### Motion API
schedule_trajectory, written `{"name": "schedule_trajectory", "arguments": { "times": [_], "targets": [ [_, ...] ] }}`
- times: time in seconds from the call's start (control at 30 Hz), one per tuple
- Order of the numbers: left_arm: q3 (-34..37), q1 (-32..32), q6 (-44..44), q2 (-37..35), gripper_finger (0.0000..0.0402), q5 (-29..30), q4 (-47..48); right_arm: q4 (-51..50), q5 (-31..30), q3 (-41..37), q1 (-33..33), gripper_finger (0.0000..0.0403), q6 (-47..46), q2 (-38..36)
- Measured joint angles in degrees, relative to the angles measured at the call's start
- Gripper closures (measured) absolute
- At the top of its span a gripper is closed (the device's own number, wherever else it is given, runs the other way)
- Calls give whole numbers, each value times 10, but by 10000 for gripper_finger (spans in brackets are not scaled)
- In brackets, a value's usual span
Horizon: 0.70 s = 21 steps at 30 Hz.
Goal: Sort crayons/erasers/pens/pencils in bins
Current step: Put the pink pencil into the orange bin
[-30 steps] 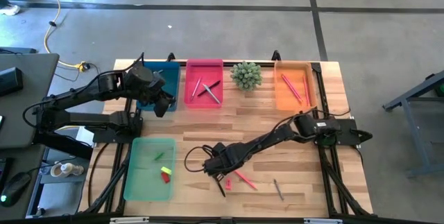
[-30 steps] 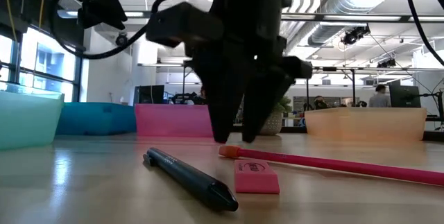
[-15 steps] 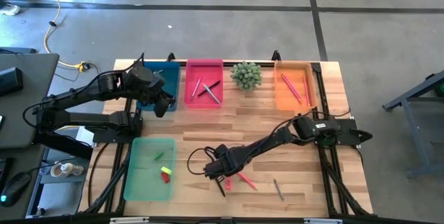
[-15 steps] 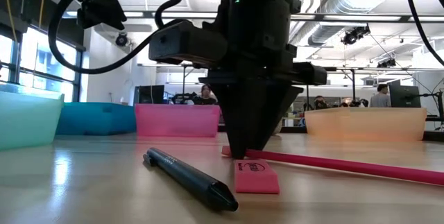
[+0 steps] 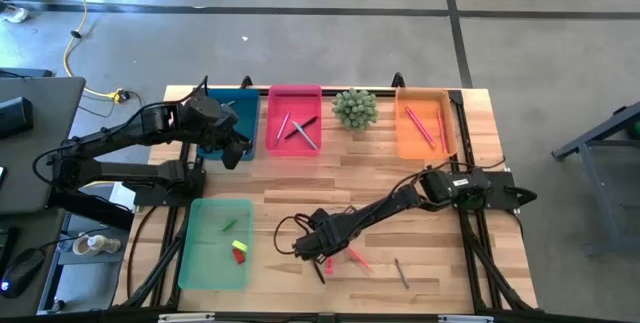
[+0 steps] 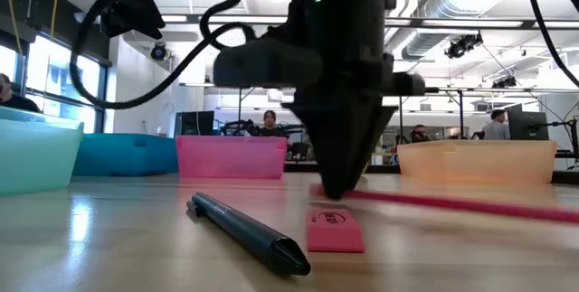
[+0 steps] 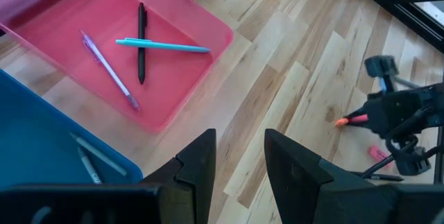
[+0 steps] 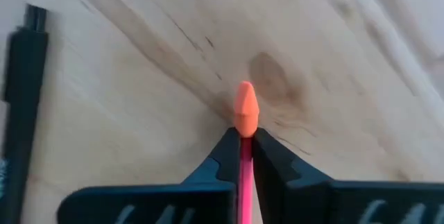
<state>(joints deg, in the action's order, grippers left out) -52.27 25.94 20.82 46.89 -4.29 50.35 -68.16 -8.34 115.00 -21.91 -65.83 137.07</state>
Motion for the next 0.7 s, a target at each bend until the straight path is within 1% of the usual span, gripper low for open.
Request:
{"name": "schedule_trajectory", "arguments": {
  "times": [0.2,0.3,0.53,0.6,0.7],
  "targets": [
    [0,0,0,0,289,0,0,-47,-17,60,0,398,17,-1],
    [0,0,0,0,289,0,0,-75,-47,100,0,398,18,-2],
    [0,0,0,0,289,0,0,-196,-134,193,1,398,31,-4],
    [0,0,0,0,289,0,0,-216,-155,199,3,398,42,-11],
    [0,0,0,0,289,0,0,-220,-168,172,7,398,45,-35]
  ]
}}
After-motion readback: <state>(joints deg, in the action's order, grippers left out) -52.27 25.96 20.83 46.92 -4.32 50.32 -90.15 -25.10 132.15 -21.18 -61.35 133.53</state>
